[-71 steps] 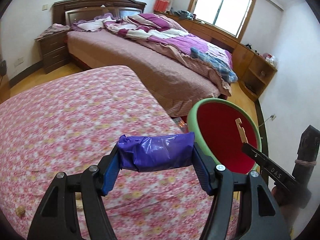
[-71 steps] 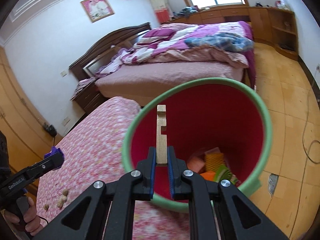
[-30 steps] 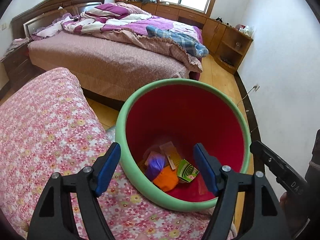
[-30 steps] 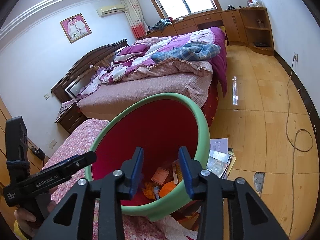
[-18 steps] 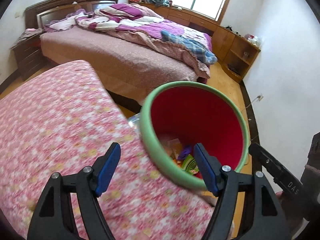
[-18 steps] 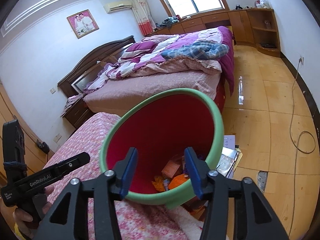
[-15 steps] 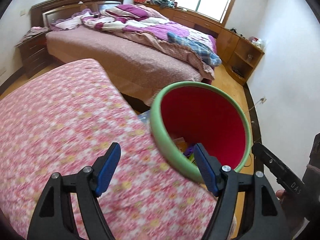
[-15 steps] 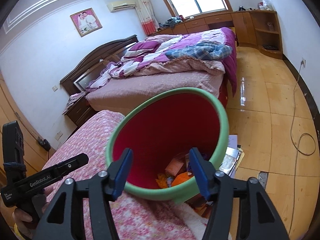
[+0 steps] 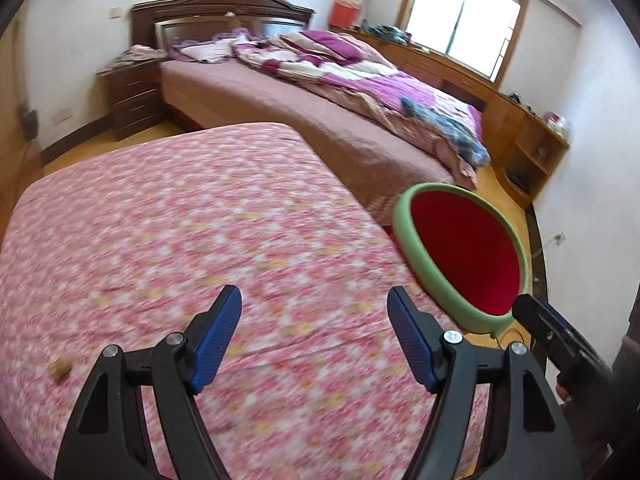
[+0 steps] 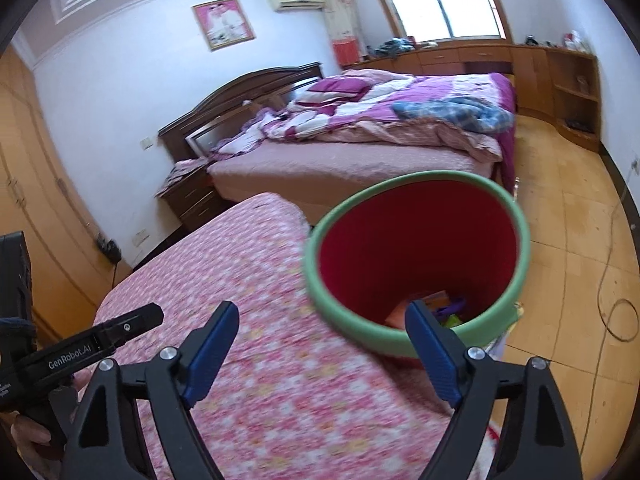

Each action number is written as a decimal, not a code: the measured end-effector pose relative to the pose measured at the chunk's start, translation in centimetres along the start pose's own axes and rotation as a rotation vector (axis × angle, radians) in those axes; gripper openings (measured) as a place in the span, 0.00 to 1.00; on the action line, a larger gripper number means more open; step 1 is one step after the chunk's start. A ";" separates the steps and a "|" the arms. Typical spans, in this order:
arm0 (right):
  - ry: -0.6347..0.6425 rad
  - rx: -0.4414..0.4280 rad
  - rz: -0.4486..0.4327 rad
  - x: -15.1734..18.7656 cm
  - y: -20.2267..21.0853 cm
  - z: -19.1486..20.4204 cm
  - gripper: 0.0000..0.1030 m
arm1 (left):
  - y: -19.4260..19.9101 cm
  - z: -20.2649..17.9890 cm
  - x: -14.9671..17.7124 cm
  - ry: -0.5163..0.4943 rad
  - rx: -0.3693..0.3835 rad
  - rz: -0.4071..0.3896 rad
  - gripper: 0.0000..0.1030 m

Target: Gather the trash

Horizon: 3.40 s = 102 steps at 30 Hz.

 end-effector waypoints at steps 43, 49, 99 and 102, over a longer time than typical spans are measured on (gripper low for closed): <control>0.247 -0.103 -0.093 7.0 6.1 11.8 0.93 | 12.2 11.4 9.5 0.194 -0.376 -0.220 0.73; 0.250 -0.102 -0.101 6.9 6.3 11.9 0.93 | 12.7 11.3 9.5 0.193 -0.384 -0.240 0.73; 0.220 -0.098 -0.127 6.0 6.8 11.1 0.93 | 14.2 11.0 9.1 0.188 -0.408 -0.293 0.73; 0.220 -0.098 -0.126 6.0 6.8 11.1 0.93 | 14.2 11.1 9.2 0.189 -0.408 -0.293 0.73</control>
Point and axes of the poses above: each gripper's, at about its wrist camera, not at the fingertips, and y roughly against the way its jaws point, z to its left, x to its underside, the point moved 3 cm from there along -y, roughly the way its jaws point, and after that the axes turned 1 degree about z, right-handed, at the moved point
